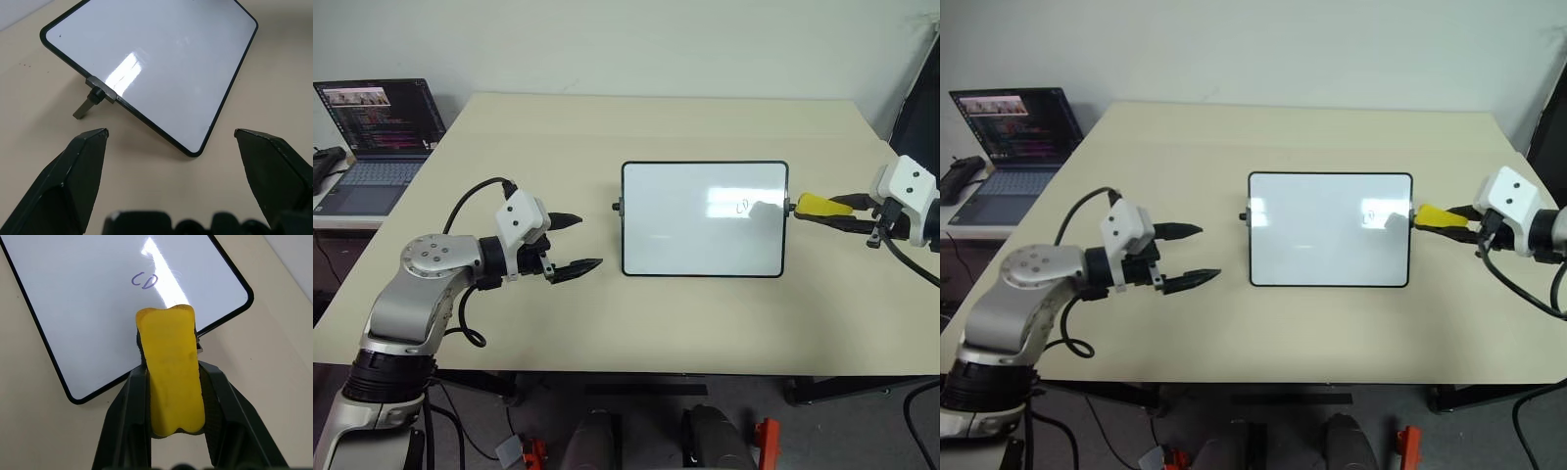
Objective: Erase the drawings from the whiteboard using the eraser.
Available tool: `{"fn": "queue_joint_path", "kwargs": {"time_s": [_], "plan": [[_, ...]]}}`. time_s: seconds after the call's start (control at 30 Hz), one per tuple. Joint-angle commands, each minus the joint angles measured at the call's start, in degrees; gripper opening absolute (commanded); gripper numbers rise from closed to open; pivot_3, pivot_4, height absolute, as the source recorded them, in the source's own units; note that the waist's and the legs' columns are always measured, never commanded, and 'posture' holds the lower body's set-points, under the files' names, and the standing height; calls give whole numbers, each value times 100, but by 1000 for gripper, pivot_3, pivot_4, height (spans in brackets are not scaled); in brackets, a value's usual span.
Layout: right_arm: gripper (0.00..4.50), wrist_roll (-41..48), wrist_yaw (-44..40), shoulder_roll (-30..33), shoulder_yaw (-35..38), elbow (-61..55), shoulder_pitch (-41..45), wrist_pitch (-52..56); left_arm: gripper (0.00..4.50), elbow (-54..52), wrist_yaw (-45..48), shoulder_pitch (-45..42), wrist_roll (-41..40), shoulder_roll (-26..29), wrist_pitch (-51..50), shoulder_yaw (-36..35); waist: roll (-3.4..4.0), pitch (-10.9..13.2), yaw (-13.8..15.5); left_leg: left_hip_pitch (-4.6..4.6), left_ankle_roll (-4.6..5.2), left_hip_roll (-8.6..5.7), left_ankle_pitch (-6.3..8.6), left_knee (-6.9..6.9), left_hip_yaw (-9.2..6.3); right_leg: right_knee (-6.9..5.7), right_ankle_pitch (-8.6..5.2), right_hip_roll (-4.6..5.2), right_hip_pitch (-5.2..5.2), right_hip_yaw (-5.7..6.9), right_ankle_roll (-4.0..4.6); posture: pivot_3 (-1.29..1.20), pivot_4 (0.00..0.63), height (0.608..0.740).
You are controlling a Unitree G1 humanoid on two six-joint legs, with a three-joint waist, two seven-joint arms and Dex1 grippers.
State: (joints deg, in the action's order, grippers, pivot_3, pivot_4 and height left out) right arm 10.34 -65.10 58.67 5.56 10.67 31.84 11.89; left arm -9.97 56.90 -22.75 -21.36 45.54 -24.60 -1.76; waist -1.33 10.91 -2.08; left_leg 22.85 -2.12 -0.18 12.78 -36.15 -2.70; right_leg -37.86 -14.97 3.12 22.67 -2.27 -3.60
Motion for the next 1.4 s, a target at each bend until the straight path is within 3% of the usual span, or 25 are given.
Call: {"fn": "queue_joint_path", "kwargs": {"time_s": [0.03, 0.23, 0.43, 0.67, 0.97, 1.2, 1.4], "plan": [[976, 111, 363, -402, 27, -332, 308, -100, 4500, -108, -7, -105, -36, 20, 56, -113, 0, 0, -25, -1, 0, 0, 0, -1, 1, -3, 0, 0, 0, -2, 0, 0, 150, 740], [976, -541, 1589, -1457, -288, 182, 611, -522, 4500, -70, -7, -139, -21, -69, 60, -42, 0, 0, -21, -1, -1, -2, -1, -4, -1, -10, 0, 0, 1, -1, 0, 0, 150, 740], [976, -1195, 2602, -1948, -529, 1147, 853, -1095, 4500, -72, 40, -141, -21, -56, 46, -23, 0, 0, 22, 4, -1, -5, -1, -3, -3, -9, 1, 2, 5, 2, 0, 0, 150, 740], [976, -1928, 2583, -2053, -1319, 1611, 533, -1198, 4500, -130, 45, -79, -39, -18, 8, -57, -20, -13, 0, -35, -1, -3, -1, -5, -3, -10, 1, 0, -35, 1, 0, 0, 150, 740], [973, -1657, 1667, -2176, -1716, 450, -312, -532, 4500, -151, 12, 3, -38, -33, 37, -86, -73, -47, -77, -152, 2, 8, -3, -3, -2, -3, -26, -5, -139, -8, 9, 0, 150, 740], [970, -1692, 1992, -2107, -1399, 584, 50, -473, 4500, -44, 19, -73, -1, -97, 97, -13, -72, -46, -98, -159, 7, 10, -7, -3, -2, -5, -21, -5, -137, -15, 14, 0, 150, 740], [969, -2235, 3054, -1868, -1332, 1697, 614, -519, 4500, 6, 29, -99, 22, -129, 137, 17, -74, -47, -94, -158, 8, 8, -8, -4, 1, -3, -19, -4, -137, -19, 12, 0, 150, 740]]}}
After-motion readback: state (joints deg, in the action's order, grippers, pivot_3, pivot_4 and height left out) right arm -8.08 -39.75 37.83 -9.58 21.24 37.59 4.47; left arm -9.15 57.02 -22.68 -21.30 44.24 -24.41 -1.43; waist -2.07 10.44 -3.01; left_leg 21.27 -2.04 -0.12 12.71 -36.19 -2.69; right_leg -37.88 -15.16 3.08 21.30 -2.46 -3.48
